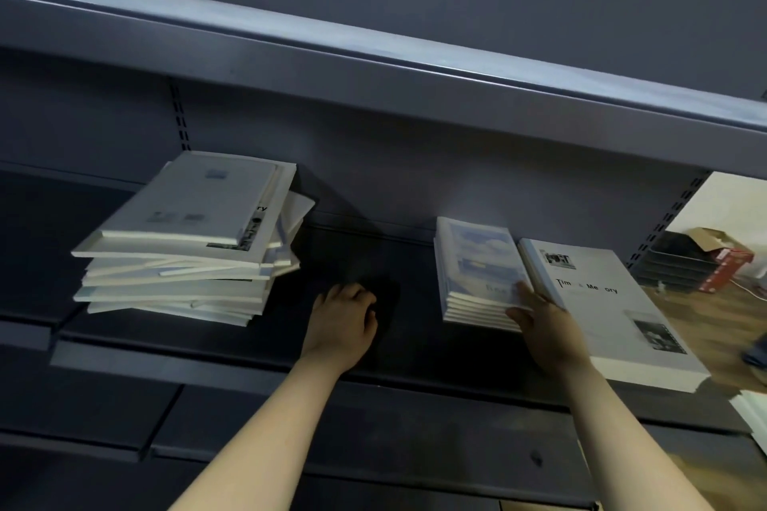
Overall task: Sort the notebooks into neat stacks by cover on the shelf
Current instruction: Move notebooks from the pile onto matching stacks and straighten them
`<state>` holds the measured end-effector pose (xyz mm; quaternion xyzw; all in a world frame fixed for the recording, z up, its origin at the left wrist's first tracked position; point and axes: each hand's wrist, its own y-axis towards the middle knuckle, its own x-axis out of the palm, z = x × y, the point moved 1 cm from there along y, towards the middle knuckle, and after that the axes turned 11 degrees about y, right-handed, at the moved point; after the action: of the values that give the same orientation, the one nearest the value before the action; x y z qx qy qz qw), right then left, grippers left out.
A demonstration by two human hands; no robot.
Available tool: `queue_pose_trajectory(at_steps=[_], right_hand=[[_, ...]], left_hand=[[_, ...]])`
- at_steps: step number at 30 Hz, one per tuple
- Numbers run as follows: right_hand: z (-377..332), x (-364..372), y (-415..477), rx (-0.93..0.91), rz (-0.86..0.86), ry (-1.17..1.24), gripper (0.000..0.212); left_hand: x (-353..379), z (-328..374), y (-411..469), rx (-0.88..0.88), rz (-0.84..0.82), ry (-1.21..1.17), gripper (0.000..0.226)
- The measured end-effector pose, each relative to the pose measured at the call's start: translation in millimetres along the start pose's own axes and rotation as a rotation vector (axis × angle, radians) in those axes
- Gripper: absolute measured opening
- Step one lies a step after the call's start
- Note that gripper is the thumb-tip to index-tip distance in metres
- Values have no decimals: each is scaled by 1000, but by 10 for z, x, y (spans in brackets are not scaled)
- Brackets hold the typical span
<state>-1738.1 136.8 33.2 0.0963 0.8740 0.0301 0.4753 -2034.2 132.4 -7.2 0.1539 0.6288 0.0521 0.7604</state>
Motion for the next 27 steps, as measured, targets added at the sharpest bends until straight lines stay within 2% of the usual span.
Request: queue_pose_trajectory(at_steps=[7, 11, 16, 20, 23, 27], right_hand=[[-61, -20, -65, 29, 48, 76, 53], [-94, -25, -139, 29, 162, 180, 37], [-272, -3, -264, -52, 336, 161, 45], [-658, 115, -246, -182, 278, 286, 34], [-997, 279, -226, -221, 196, 379, 23], [-1504, 532, -232, -229, 47, 467, 18]], left_hand=[[-7, 39, 0, -3, -22, 43, 33], [-36, 53, -3, -5, -64, 47, 35], [-126, 73, -57, 9, -108, 43, 37], [-326, 26, -112, 27, -63, -6, 38], [-566, -57, -149, 68, 27, -56, 39], [-927, -323, -230, 99, 141, -171, 38]])
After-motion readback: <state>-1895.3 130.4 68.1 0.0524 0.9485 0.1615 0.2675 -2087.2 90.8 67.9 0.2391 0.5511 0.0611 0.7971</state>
